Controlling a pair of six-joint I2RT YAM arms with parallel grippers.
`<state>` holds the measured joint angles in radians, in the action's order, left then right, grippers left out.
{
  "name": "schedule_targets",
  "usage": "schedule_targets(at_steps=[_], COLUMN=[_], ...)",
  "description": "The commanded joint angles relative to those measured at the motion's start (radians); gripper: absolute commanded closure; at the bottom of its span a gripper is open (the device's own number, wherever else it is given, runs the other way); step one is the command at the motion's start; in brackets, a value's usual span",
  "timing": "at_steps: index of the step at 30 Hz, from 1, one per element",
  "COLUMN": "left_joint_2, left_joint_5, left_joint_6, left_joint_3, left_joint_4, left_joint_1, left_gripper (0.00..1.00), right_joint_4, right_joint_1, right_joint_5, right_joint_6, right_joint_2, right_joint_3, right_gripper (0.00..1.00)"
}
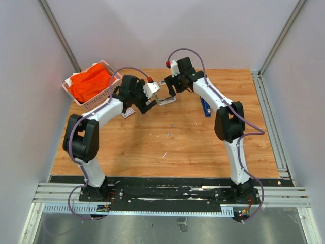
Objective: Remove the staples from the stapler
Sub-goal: Adjust the stapler at the center of the board, then pick up the stapler from the center of the board.
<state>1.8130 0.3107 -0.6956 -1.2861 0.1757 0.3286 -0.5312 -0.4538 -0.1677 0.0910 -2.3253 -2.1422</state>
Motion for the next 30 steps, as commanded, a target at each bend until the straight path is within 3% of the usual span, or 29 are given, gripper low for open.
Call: schedule_targets(at_steps=[1, 9, 14, 21, 30], left_joint_2=[-0.157, -0.454, -0.672, -0.892, -1.018], left_joint_5=[-0.036, -0.129, -0.191, -0.21, -0.205], left_joint_6=[0.0, 0.058, 0.082, 0.084, 0.105], left_joint_3=[0.071, 0.255, 0.414, 0.612, 0.733], left_joint_4=[0.001, 0.039, 0.029, 0.04, -0.003], left_joint_1=[-0.001, -0.002, -0.003, -0.007, -0.007], left_gripper=[0.02, 0.02, 0.02, 0.02, 0.02], right_joint_4=[-0.013, -0.004, -0.004, 0.01, -0.038], right_joint_1=[0.028, 0.121, 0.215, 0.251, 0.25], right_joint_5=[0.015, -0.002, -0.029, 0.025, 0.094], right_joint_6=[0.038, 0.061, 0.072, 0.162, 0.152], right_joint_2=[0.166, 0.403, 0.463, 0.419, 0.225], right_joint_3=[0.078, 0.296, 0.4, 0.47, 0.315], right_gripper=[0.28, 0.28, 0.28, 0.28, 0.29])
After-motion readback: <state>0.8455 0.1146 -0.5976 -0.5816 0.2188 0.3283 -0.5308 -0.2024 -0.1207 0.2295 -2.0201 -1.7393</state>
